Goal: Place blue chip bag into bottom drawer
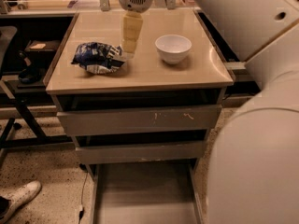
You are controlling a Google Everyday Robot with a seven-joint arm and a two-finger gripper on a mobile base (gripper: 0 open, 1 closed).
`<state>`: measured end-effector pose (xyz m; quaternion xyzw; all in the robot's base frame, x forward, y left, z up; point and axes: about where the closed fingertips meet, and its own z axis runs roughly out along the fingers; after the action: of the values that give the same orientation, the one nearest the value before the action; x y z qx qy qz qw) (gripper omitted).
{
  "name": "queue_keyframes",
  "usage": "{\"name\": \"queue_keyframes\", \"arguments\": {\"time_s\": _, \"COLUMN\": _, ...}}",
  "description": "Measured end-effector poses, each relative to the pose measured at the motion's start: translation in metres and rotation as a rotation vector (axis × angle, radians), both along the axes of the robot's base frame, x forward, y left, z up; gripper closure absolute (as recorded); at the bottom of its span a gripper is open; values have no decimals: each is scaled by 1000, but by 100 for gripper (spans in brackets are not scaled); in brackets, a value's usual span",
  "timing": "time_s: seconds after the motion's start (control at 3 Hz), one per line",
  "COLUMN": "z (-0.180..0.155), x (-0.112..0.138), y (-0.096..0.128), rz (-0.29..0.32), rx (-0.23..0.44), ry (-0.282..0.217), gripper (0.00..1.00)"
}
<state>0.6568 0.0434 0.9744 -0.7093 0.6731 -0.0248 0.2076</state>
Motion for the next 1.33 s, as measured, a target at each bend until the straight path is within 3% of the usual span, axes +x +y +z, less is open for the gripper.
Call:
{"name": "queue_keyframes", "arguments": {"time_s": 0.67, "z": -46, "x": 65, "y": 25, "rz": -37, "rx": 118, "ry": 101, "gripper": 0}}
{"name": "queue_keyframes", "arguments": {"time_s": 1.0, "z": -66, "x": 80, "y": 37, "rz": -47, "rx": 192, "ry": 162, "gripper": 0}}
{"name": "queue_keyframes", "arguments": {"time_s": 1.33, "z": -64, "x": 86, "y": 41, "rz": -39, "rx": 216, "ry": 144, "gripper": 0}}
